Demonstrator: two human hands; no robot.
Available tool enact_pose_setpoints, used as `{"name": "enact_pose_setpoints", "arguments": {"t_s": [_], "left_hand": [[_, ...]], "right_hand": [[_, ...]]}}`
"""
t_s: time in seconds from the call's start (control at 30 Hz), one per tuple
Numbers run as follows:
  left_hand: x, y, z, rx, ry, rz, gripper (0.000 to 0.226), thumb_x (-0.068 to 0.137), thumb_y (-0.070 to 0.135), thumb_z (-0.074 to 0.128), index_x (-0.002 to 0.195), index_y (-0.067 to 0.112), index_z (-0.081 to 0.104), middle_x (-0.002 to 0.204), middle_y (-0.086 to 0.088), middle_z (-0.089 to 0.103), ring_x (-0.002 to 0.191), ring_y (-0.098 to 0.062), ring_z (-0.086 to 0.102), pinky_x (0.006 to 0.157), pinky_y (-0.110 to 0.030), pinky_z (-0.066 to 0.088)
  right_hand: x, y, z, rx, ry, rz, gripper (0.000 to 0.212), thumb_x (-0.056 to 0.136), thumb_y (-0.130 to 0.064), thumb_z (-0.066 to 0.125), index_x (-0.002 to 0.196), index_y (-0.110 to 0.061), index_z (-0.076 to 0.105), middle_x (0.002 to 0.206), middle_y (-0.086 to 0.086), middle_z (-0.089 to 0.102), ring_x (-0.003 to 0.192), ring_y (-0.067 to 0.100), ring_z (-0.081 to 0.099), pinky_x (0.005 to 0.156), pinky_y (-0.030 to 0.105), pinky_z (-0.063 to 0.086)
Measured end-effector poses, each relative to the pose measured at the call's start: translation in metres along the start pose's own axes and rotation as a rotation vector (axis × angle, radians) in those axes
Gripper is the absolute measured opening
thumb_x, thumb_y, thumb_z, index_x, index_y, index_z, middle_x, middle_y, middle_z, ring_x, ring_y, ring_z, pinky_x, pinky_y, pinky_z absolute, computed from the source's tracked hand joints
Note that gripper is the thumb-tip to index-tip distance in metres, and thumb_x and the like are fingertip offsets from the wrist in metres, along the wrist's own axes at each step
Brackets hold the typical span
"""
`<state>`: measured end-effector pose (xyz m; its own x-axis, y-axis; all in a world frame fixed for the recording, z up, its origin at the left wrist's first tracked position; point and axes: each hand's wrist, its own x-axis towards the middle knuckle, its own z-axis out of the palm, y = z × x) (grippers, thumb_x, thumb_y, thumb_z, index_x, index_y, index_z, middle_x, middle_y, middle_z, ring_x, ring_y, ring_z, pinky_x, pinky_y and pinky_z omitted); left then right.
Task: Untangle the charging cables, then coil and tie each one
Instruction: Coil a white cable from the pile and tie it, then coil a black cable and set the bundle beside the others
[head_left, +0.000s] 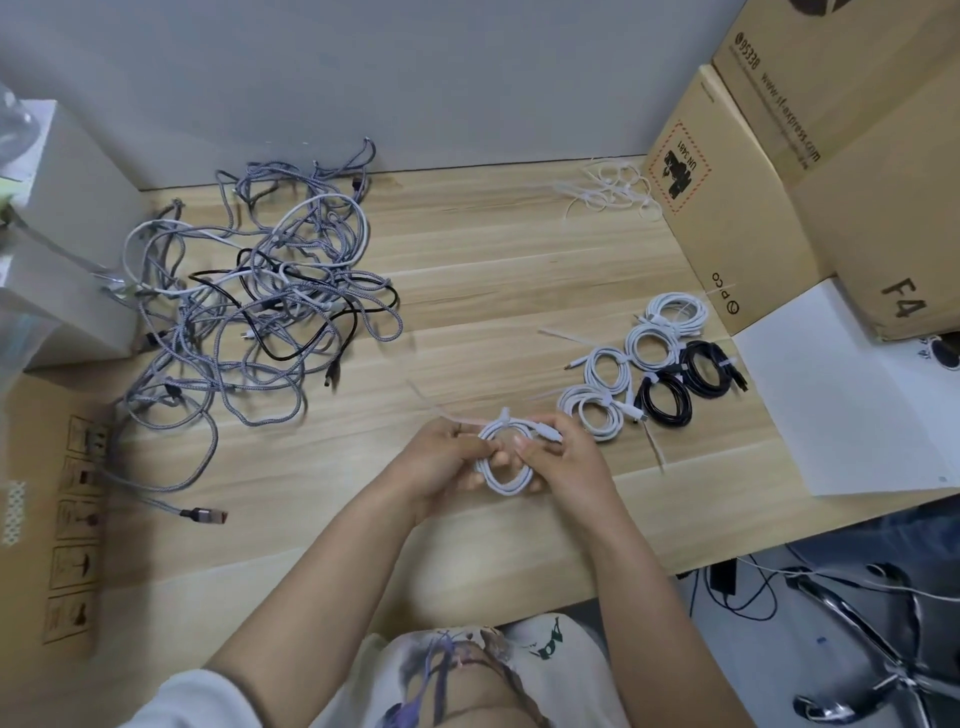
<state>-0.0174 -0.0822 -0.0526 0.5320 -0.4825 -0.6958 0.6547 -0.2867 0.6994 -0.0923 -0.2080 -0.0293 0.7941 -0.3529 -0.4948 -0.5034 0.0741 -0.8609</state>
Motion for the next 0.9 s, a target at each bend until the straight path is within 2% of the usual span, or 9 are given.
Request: {"name": "enact_pose_setpoints", "arguments": {"t_s": [0.1,0.17,0.27,0.33,0.43,0.57,0.7,0.8,0.9], "left_hand": [[-0.001,0.000,0.014,0.040,0.019,-0.033,0.024,0.089,-0.008,0.049,0.107,-0.005,0.064,0.064,-0.002,0.067,0.047,-0.001,0.060,0.045,-0.013,0.046],[0.000,0.005,0.029,0.031,-0.001,-0.048,0.028,0.087,-0.011,0.045,0.100,0.003,0.067,0.054,0.002,0.062,0.046,-0.003,0.054,0.045,-0.012,0.041],[0.007,0.010,0.047,0.044,-0.037,-0.157,0.025,0.088,0.000,0.050,0.100,0.012,0.070,0.079,-0.007,0.057,0.071,-0.013,0.049,0.056,-0.016,0.043],[0.014,0.012,0.058,0.049,-0.024,-0.190,0.029,0.087,-0.002,0.049,0.104,0.010,0.068,0.088,-0.009,0.056,0.077,-0.014,0.049,0.053,-0.013,0.045],[0.021,0.016,0.071,0.025,0.005,-0.254,0.028,0.082,-0.009,0.044,0.097,0.008,0.060,0.093,-0.012,0.054,0.070,-0.012,0.049,0.047,-0.012,0.045],[0.025,0.013,0.073,-0.010,-0.012,-0.270,0.028,0.083,-0.004,0.043,0.098,0.010,0.062,0.095,-0.009,0.057,0.085,-0.016,0.053,0.064,-0.018,0.048],[0.021,0.014,0.071,-0.012,-0.039,-0.252,0.032,0.083,-0.005,0.043,0.097,0.011,0.066,0.096,-0.008,0.056,0.091,-0.016,0.049,0.066,-0.019,0.046],[0.015,0.018,0.065,-0.004,-0.007,-0.197,0.026,0.083,-0.003,0.048,0.080,0.017,0.064,0.088,-0.007,0.057,0.084,-0.016,0.051,0.066,-0.022,0.043],[0.006,0.021,0.047,0.026,0.054,-0.070,0.017,0.082,0.001,0.057,0.081,0.018,0.061,0.075,-0.004,0.056,0.067,-0.012,0.050,0.059,-0.018,0.042]], "right_hand": [[0.006,0.027,-0.014,-0.166,0.176,0.081,0.016,0.077,-0.036,0.070,0.087,-0.027,0.062,0.082,-0.003,0.069,0.079,0.022,0.065,0.072,0.041,0.052],[0.010,0.036,-0.025,-0.252,0.300,0.112,0.015,0.078,-0.036,0.071,0.088,-0.026,0.065,0.080,-0.007,0.068,0.080,0.019,0.065,0.076,0.042,0.053],[0.018,0.038,-0.038,-0.333,0.460,0.097,0.012,0.082,-0.026,0.071,0.083,-0.016,0.067,0.073,-0.004,0.064,0.076,0.021,0.061,0.067,0.034,0.046],[0.024,0.040,-0.044,-0.373,0.516,0.077,0.009,0.082,-0.023,0.071,0.079,-0.017,0.066,0.069,-0.005,0.061,0.072,0.020,0.058,0.062,0.030,0.039],[0.032,0.046,-0.049,-0.429,0.537,0.068,0.005,0.081,-0.023,0.071,0.080,-0.020,0.068,0.073,-0.002,0.063,0.073,0.021,0.058,0.062,0.031,0.041],[0.040,0.052,-0.052,-0.464,0.536,0.043,0.006,0.082,-0.024,0.070,0.086,-0.021,0.069,0.084,0.000,0.066,0.079,0.021,0.059,0.070,0.034,0.046],[0.043,0.053,-0.052,-0.461,0.504,0.058,0.011,0.082,-0.025,0.070,0.092,-0.021,0.066,0.092,0.001,0.066,0.087,0.023,0.061,0.074,0.035,0.048],[0.035,0.044,-0.049,-0.447,0.525,0.109,0.035,0.079,-0.025,0.071,0.110,-0.019,0.057,0.109,0.003,0.062,0.103,0.025,0.058,0.086,0.040,0.047],[0.020,0.026,-0.041,-0.614,0.579,0.062,0.055,0.080,-0.023,0.069,0.130,-0.019,0.046,0.131,0.003,0.049,0.124,0.025,0.044,0.103,0.044,0.032]]}}
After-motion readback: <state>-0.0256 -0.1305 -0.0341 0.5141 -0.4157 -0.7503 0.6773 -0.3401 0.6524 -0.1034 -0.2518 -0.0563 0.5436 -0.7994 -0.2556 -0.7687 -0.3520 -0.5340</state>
